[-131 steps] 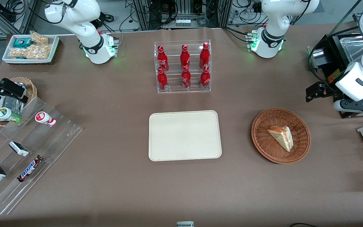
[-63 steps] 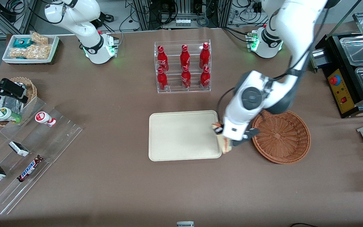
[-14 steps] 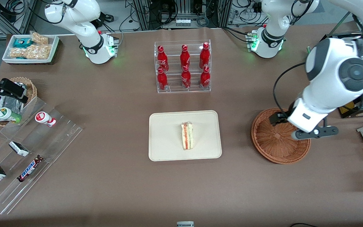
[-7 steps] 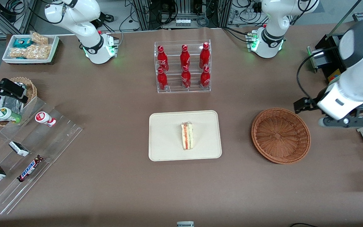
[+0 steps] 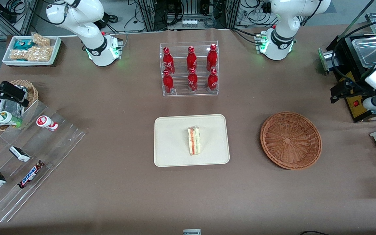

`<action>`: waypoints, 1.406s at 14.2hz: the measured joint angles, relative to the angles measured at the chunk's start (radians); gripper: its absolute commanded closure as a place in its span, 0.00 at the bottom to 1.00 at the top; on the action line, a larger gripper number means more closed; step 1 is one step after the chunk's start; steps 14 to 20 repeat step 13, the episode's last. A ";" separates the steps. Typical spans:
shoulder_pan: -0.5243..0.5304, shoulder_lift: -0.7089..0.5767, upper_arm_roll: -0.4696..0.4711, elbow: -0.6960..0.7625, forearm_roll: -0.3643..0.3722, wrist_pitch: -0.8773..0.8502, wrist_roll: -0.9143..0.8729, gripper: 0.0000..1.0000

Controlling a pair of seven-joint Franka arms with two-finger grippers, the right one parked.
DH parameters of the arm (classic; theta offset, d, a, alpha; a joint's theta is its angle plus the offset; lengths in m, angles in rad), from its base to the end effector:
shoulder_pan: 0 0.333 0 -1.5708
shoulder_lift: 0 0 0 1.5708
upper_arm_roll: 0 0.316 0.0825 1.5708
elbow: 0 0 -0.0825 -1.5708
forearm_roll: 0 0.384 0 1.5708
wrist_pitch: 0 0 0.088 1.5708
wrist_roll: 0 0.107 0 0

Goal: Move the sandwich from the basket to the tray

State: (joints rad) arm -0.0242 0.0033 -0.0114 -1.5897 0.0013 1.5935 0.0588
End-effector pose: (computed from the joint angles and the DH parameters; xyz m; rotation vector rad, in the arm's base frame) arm 0.5570 -0.0197 0.6157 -3.1368 0.1482 -0.0008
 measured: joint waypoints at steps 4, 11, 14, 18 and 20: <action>0.000 -0.008 0.000 -0.001 -0.023 -0.023 0.000 0.00; -0.002 -0.013 -0.005 -0.002 -0.037 -0.035 0.001 0.00; -0.004 -0.013 -0.018 -0.002 -0.038 -0.035 0.001 0.00; -0.004 -0.013 -0.018 -0.002 -0.038 -0.035 0.001 0.00; -0.004 -0.013 -0.018 -0.002 -0.038 -0.035 0.001 0.00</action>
